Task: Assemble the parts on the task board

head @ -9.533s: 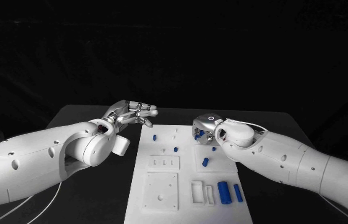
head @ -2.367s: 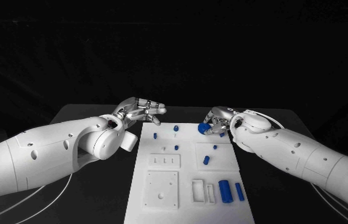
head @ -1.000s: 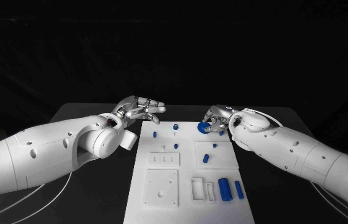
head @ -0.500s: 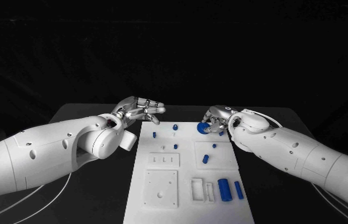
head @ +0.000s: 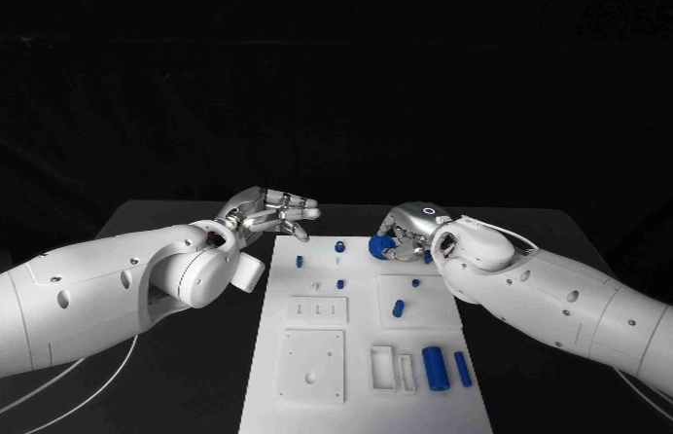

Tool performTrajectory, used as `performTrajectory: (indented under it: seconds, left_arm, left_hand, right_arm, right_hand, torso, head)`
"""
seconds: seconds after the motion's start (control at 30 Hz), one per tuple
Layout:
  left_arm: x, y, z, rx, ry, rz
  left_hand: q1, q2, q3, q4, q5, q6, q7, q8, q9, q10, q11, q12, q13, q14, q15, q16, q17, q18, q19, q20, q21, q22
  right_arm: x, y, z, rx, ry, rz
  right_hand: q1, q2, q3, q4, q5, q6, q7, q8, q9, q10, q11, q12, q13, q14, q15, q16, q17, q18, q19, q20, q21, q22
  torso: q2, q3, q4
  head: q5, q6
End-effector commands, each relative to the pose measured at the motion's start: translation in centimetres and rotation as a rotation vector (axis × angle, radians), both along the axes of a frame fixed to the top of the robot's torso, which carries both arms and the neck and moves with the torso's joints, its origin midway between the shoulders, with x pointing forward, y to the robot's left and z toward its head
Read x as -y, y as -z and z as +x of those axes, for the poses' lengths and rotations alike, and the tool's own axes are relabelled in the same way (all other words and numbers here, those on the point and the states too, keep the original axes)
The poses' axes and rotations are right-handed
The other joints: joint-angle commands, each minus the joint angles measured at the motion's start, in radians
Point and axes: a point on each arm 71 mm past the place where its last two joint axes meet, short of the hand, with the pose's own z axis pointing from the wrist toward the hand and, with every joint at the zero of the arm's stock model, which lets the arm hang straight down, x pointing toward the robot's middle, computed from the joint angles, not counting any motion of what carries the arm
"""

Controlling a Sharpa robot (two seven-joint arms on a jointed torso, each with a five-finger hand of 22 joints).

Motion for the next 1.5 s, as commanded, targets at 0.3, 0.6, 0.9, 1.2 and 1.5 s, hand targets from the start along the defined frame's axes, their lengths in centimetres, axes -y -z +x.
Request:
performTrajectory:
  seconds: [0.3, 0.6, 0.9, 1.2, 1.5]
  left_arm:
    - [0.1, -0.2, -0.1, 0.009, 0.009, -0.001]
    - [0.2, -0.2, -0.1, 0.009, 0.012, -0.001]
    - [0.4, -0.2, -0.1, 0.009, 0.015, -0.002]
    - [0.6, -0.2, -0.1, 0.010, 0.020, -0.003]
    - [0.7, -0.2, -0.1, 0.010, 0.023, -0.003]
  left_hand:
    - [0.004, -0.005, 0.005, -0.003, 0.004, -0.002, 0.001, 0.000, 0.001, -0.005, -0.001, -0.002, 0.001, -0.004, 0.001, 0.002, -0.001, 0.016, -0.004, 0.002, 0.001, 0.001]
    - [0.004, -0.005, 0.005, -0.003, 0.004, -0.002, 0.001, 0.000, 0.001, -0.005, -0.001, -0.002, 0.001, -0.004, 0.001, 0.002, -0.001, 0.016, -0.004, 0.002, 0.001, 0.001]
    - [0.004, -0.005, 0.005, -0.003, 0.004, -0.002, 0.001, 0.000, 0.001, -0.005, -0.001, -0.002, 0.001, -0.004, 0.001, 0.002, -0.001, 0.016, -0.004, 0.002, 0.001, 0.001]
    - [0.005, -0.005, 0.006, -0.002, 0.005, -0.001, 0.001, 0.000, 0.001, -0.004, -0.001, -0.001, 0.001, -0.004, 0.001, 0.001, -0.002, 0.016, -0.004, 0.002, 0.001, 0.002]
    - [0.005, -0.005, 0.006, -0.002, 0.005, -0.001, 0.001, 0.000, 0.001, -0.004, -0.001, -0.001, 0.001, -0.004, 0.001, 0.001, -0.002, 0.016, -0.004, 0.002, 0.001, 0.002]
  right_arm:
    - [-2.8, -2.2, -2.0, 0.144, -0.017, 0.030]
    - [-5.9, -2.1, -2.7, 0.143, -0.062, 0.046]
    - [-8.3, -0.7, -2.9, 0.123, -0.091, 0.024]
    - [-9.4, 0.9, -2.5, 0.085, -0.092, -0.022]
    - [-9.7, 1.8, -2.1, 0.056, -0.072, -0.063]
  right_hand:
    - [-0.004, -0.018, 0.026, 0.008, 0.001, 0.058, -0.014, 0.007, 0.001, 0.010, -0.005, -0.004, 0.004, -0.002, -0.011, -0.005, -0.002, -0.011, 0.009, -0.011, 0.025, 0.133]
    - [-0.004, -0.020, 0.026, 0.009, 0.001, 0.055, -0.013, 0.007, 0.001, 0.009, -0.004, -0.007, 0.004, -0.002, -0.011, -0.006, -0.003, -0.011, 0.008, -0.011, 0.024, 0.132]
    - [-0.004, -0.020, 0.024, 0.009, 0.001, 0.051, -0.012, 0.007, 0.001, 0.009, -0.003, -0.008, 0.004, -0.002, -0.011, -0.007, -0.005, -0.011, 0.008, -0.012, 0.024, 0.132]
    - [-0.005, -0.017, 0.019, 0.009, -0.002, 0.049, -0.011, 0.007, 0.001, 0.009, -0.003, -0.010, 0.004, -0.002, -0.011, -0.008, -0.007, -0.010, 0.007, -0.011, 0.021, 0.131]
    - [-0.006, -0.014, 0.011, 0.010, -0.010, 0.046, -0.011, 0.007, 0.001, 0.004, -0.002, -0.019, -0.001, -0.004, -0.010, -0.014, -0.012, -0.010, 0.005, -0.010, 0.011, 0.129]
  torso:
    - [0.001, -0.0002, -0.0007]
    - [0.002, -0.0001, 0.0025]
    - [0.003, -0.0007, 0.0026]
    - [0.003, 0.0001, 0.0019]
    - [0.003, 0.0015, -0.0002]
  head:
    - [0.006, 0.008]
    - [0.012, 0.010]
    - [0.015, 0.008]
    - [0.017, 0.006]
    - [0.018, 0.005]
